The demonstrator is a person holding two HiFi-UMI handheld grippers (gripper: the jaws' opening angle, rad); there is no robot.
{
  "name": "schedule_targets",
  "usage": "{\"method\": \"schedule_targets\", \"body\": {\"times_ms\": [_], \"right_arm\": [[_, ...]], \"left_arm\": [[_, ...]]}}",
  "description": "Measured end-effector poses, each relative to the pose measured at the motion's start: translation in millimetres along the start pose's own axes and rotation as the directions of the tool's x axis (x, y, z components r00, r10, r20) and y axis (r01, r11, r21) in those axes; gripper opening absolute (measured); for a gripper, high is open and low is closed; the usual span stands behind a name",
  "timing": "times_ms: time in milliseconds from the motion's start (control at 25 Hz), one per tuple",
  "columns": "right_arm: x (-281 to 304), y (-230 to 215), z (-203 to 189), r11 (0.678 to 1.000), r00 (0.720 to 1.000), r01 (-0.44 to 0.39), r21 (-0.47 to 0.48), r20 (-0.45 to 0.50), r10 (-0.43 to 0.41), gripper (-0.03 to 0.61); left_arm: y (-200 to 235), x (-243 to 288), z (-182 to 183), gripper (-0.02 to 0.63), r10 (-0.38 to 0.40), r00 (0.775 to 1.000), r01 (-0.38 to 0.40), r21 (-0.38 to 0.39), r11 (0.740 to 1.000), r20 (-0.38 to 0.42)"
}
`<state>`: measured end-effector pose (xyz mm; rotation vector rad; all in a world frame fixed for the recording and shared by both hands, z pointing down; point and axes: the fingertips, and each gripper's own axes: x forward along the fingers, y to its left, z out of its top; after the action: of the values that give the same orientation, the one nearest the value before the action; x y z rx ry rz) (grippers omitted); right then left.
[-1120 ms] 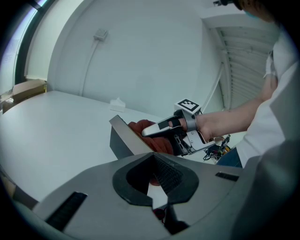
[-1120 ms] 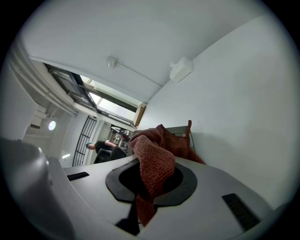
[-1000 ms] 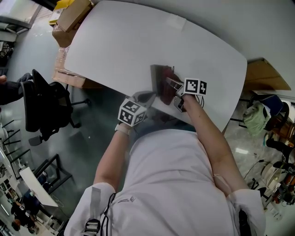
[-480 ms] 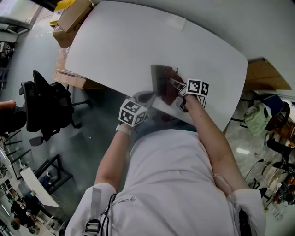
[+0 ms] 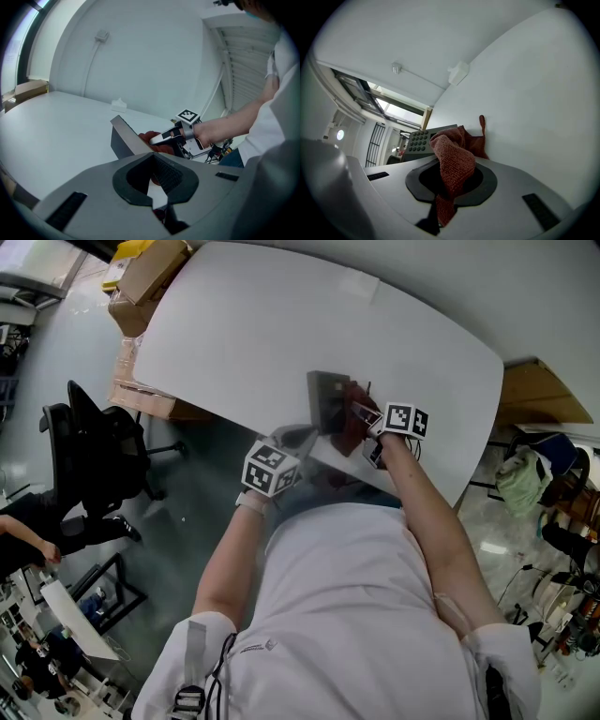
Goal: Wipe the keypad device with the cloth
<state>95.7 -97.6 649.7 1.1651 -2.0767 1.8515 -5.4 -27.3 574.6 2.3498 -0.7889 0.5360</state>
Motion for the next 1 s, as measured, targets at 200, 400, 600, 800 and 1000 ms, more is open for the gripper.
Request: {"method": "schedule_targets", "body": {"times_ms": [200, 400, 600, 800, 1000], "right_arm": [[-11, -21, -11, 0.998, 0.999, 0.031, 0.056, -0.021, -0.030, 0.054], [-15, -25, -24, 0.998, 0.998, 0.049, 0.025, -0.042, -0.048, 0.054], [-20, -23, -37, 0.997, 0.994, 0.069, -0.023, -0.087, -0.071, 0.054], [-23, -11, -34, 0.998, 0.995, 0.057, -0.031, -0.086, -0.060, 0.054], [-14, 44, -18, 0.994, 0.996, -0.055, -0.098, -0.069, 0.049, 0.054]], "left_arm": [[-3, 0, 0, 0.011, -0.008, 1.000, 0.008, -0.006, 1.000, -0.003], [-5, -4, -5, 0.011, -0.012, 1.000, 0.012, -0.013, 1.000, -0.003], [-8, -9, -10, 0.011, -0.018, 1.000, 0.018, -0.022, 1.000, -0.003], [-9, -9, -11, 0.011, -0.007, 1.000, 0.007, -0.014, 1.000, 0.000], [-9, -9, -11, 0.011, 0.000, 1.000, 0.000, -0.010, 1.000, -0.001]]}}
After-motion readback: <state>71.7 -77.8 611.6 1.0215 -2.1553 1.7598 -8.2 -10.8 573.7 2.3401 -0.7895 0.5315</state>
